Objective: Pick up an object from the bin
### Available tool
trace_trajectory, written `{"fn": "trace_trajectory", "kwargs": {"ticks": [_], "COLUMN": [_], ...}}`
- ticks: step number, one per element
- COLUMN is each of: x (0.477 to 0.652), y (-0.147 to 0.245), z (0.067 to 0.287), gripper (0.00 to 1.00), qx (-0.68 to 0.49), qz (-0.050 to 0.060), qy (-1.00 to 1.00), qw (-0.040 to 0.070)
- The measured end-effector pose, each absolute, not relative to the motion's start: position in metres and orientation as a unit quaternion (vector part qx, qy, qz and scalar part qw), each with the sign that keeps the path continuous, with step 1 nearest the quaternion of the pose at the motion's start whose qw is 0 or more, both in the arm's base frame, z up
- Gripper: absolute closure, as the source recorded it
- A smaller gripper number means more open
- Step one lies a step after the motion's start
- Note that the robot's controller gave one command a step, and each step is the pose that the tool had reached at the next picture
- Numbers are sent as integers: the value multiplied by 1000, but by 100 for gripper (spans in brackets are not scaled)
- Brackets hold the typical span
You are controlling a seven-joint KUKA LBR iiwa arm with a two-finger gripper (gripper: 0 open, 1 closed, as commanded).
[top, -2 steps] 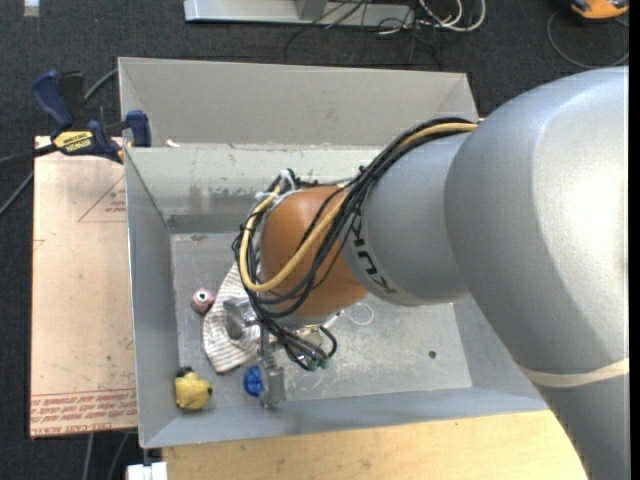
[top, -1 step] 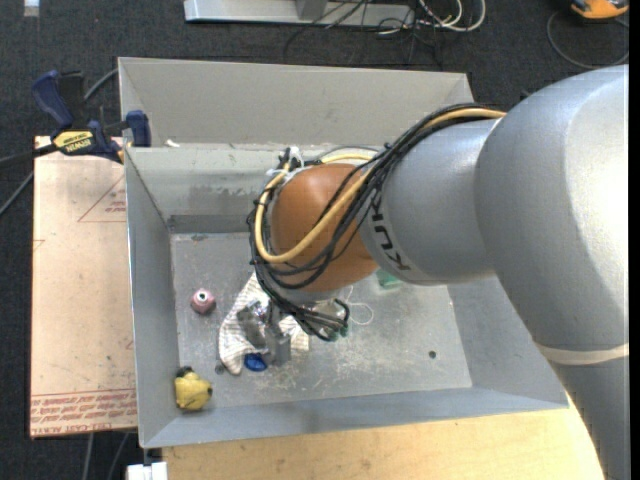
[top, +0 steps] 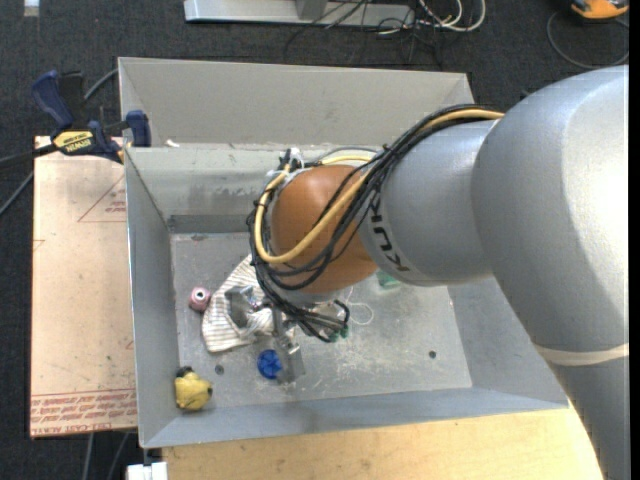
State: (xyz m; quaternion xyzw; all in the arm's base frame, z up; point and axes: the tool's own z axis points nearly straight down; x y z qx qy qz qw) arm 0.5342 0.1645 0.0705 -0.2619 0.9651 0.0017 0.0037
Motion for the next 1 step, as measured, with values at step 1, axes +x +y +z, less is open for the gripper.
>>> {"fn": "trace_trajectory", "kwargs": {"ticks": [1], "x": [536], "y": [165], "z": [73], "gripper": [100], "qx": [-262], "qz": [2], "qy": [965], "qw": [5]}}
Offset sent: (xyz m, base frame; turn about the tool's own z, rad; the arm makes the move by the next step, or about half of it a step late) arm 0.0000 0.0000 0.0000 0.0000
